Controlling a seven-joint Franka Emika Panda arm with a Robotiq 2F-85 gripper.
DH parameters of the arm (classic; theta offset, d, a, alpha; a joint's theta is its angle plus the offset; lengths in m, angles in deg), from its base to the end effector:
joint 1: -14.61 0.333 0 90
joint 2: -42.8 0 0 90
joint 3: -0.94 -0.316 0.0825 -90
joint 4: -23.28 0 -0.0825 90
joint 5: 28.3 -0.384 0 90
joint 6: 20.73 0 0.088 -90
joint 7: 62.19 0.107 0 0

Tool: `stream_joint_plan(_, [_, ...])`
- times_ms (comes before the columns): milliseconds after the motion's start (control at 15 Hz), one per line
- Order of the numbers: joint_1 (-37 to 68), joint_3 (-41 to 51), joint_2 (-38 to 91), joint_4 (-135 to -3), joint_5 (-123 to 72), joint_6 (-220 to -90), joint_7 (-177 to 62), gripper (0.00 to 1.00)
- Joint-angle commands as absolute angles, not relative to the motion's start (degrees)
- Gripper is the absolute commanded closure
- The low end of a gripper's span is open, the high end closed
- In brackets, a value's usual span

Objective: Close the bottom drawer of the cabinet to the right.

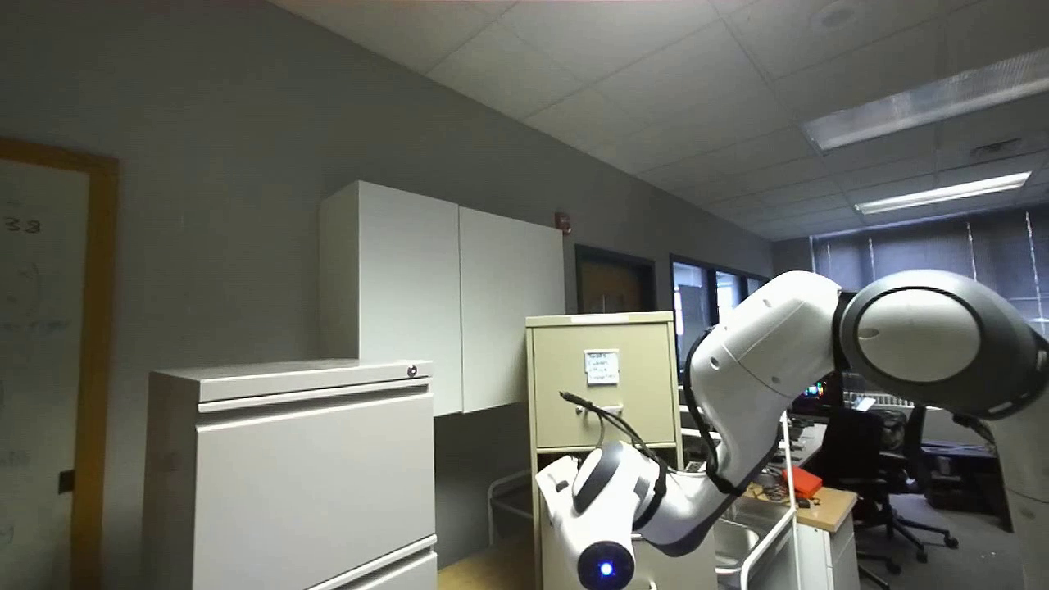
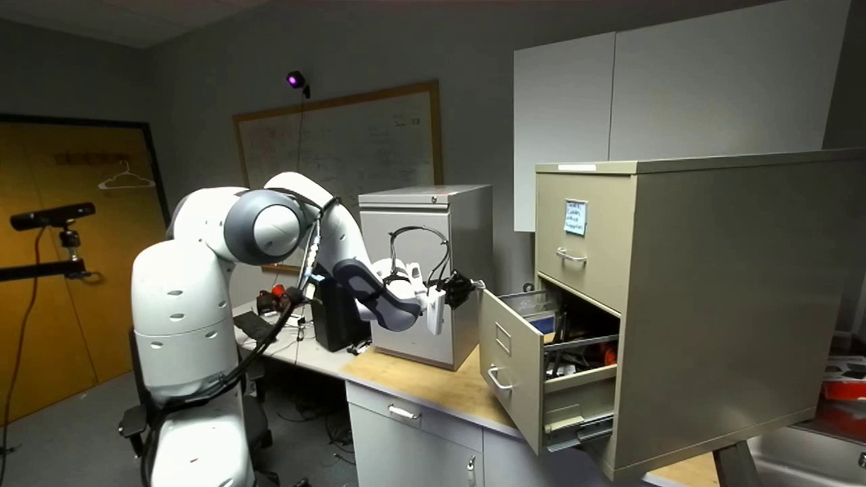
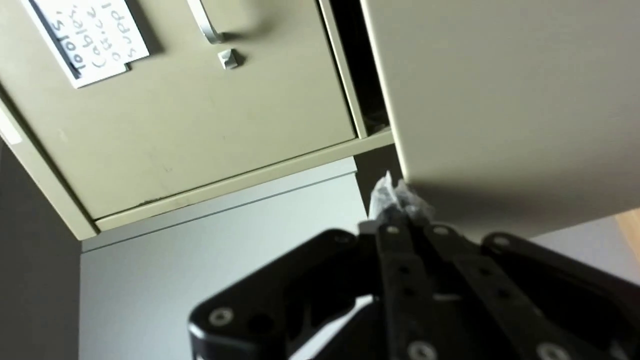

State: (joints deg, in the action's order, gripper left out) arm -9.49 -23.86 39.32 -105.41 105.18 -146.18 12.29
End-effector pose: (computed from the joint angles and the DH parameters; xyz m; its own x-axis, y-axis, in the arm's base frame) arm 0.5574 -0.0209 0.3778 0.5487 0.7742 0.3155 -0.1957 -0.2479 0.9488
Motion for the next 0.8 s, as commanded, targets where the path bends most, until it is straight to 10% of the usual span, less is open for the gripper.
stream_joint_plan(0, [1.9,-12.8,38.1,-105.7,105.7,-144.2,17.7,0.98])
stream_joint_plan(733, [16.9,-7.7,44.4,-109.1,84.1,-146.9,17.7,0.99])
